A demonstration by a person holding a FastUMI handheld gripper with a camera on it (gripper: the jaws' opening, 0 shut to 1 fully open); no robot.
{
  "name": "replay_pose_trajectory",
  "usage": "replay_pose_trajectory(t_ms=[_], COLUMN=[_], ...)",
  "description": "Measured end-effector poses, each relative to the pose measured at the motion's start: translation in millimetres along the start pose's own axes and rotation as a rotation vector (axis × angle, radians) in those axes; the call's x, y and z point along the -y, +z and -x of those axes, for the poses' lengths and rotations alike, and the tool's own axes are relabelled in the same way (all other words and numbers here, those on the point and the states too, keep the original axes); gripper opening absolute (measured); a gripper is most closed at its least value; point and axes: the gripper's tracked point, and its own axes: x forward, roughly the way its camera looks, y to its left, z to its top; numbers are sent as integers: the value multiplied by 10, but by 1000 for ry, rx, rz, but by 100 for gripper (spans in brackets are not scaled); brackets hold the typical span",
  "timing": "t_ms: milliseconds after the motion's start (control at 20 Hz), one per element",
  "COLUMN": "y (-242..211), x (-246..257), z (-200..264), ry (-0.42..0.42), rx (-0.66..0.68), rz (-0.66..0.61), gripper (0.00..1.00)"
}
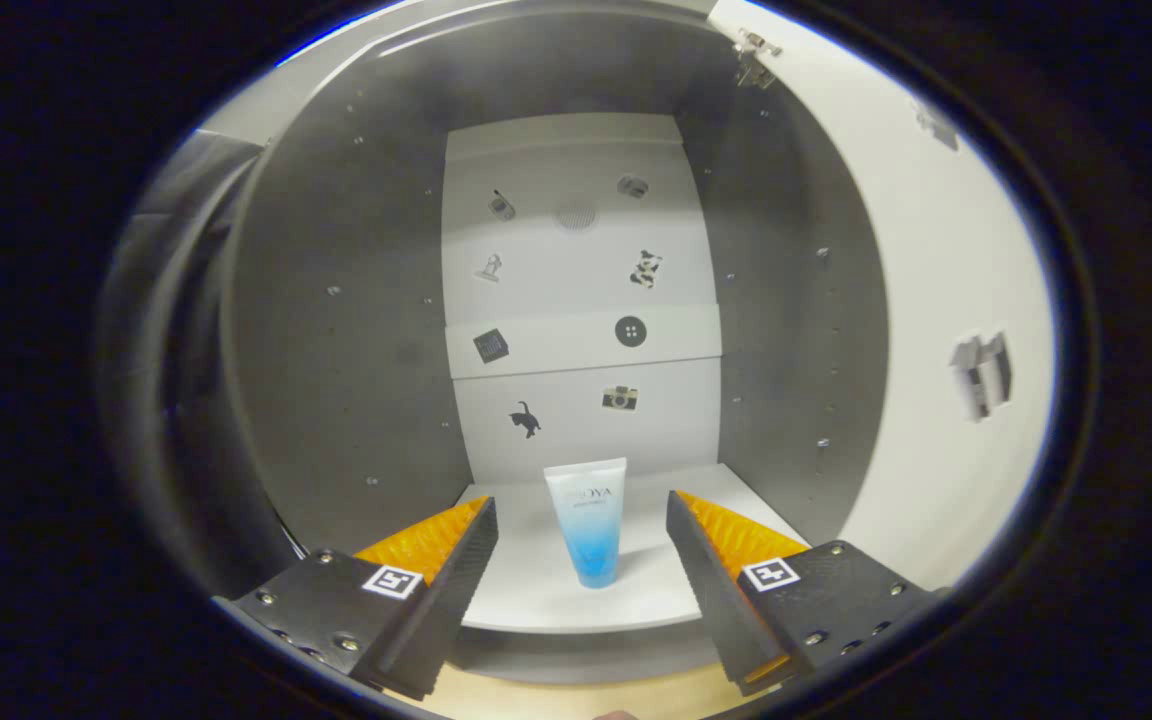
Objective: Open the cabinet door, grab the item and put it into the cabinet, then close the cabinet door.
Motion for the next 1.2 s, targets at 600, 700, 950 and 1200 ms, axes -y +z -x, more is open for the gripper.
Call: replay_pose_trajectory(t_ms=[600,700,950,1200], y=[149,177,246,274], x=[377,574,1275,2111], z=[2444,2770,3573,3998], ry=[-64,-103,-248,-422], rx=[22,18,23,39], rz=[16,6,-32,-74], gripper=[100,100,100,100])
